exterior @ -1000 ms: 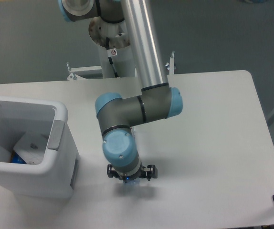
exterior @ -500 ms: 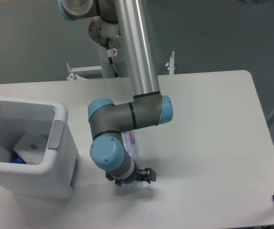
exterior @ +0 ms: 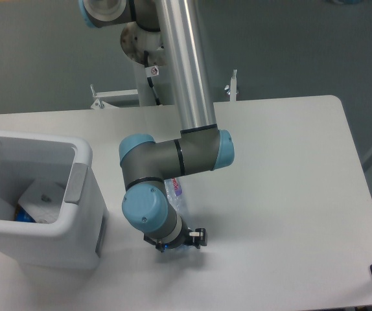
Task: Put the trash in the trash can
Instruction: 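Lower the gripper onto the bottle and close around it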
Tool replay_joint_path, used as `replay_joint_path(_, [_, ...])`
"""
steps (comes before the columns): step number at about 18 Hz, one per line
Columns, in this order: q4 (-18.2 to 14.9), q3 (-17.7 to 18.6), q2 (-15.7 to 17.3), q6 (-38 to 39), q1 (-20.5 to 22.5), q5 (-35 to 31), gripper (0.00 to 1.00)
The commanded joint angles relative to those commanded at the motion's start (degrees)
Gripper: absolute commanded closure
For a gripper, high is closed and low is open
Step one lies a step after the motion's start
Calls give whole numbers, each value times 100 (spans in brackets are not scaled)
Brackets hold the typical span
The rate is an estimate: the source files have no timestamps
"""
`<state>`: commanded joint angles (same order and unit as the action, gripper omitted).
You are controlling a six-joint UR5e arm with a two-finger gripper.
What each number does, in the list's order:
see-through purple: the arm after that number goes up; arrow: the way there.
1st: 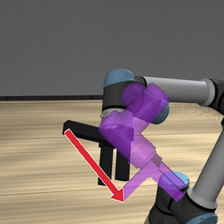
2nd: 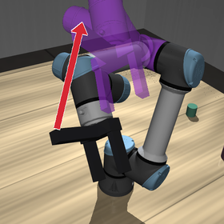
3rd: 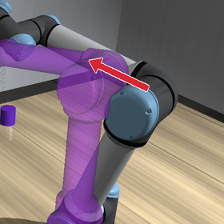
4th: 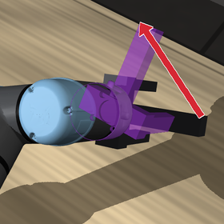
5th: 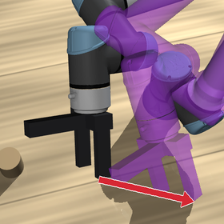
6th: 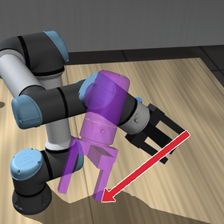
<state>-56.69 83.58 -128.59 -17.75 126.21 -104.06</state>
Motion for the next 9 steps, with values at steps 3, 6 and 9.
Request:
replay_joint_path(3, [0,-9,79,-9,9,227,45])
replay_joint_path(6, [-9,-9,228,-9,87,553,49])
replay_joint_path(9, [-9,-9,237,-9,105,624,52])
